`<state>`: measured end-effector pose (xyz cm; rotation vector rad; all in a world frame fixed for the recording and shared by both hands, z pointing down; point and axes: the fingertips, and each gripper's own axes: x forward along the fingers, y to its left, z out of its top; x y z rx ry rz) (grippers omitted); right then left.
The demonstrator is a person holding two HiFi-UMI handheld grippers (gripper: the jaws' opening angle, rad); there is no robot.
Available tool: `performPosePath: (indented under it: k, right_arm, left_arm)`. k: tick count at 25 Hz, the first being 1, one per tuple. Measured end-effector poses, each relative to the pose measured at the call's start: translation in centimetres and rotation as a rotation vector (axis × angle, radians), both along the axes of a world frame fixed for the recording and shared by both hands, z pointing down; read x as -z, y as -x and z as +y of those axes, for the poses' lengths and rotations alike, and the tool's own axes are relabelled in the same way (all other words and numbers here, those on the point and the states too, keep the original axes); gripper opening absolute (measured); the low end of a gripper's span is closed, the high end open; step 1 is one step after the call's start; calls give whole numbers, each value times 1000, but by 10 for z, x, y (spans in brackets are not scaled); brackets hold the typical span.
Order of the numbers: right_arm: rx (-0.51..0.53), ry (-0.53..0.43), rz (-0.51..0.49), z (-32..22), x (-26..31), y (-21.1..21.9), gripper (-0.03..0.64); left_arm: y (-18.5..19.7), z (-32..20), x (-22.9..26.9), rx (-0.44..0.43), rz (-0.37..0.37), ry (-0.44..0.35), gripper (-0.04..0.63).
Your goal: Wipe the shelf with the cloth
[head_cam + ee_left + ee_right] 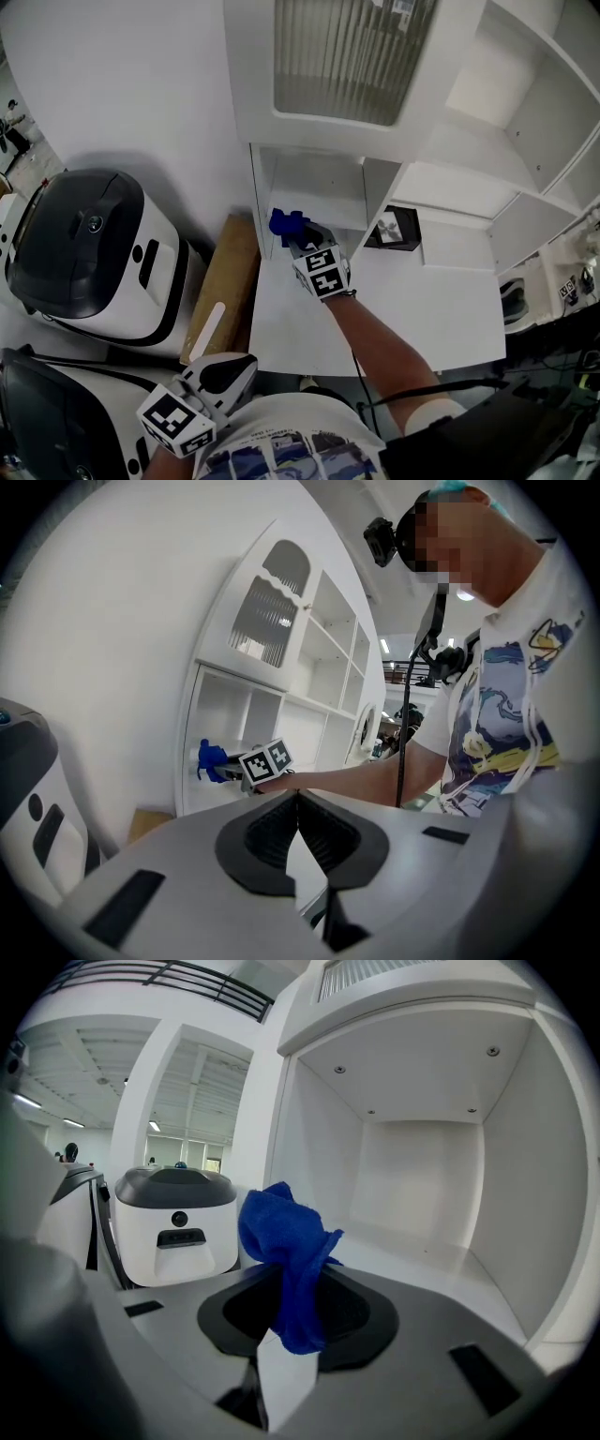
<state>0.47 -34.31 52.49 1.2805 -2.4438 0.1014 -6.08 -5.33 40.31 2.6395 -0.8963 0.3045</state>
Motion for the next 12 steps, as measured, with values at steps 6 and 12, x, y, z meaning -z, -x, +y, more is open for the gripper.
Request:
performPosePath:
  k: [6,12]
  right_arm:
    - [-39,-5,13,3,-1,-31,121]
    - [-88,-17,37,5,-5,-67,121]
  left_arm:
    - [-12,-2,1,-39,-1,-2,12]
    - [-25,-4,1,-73,5,-3,12]
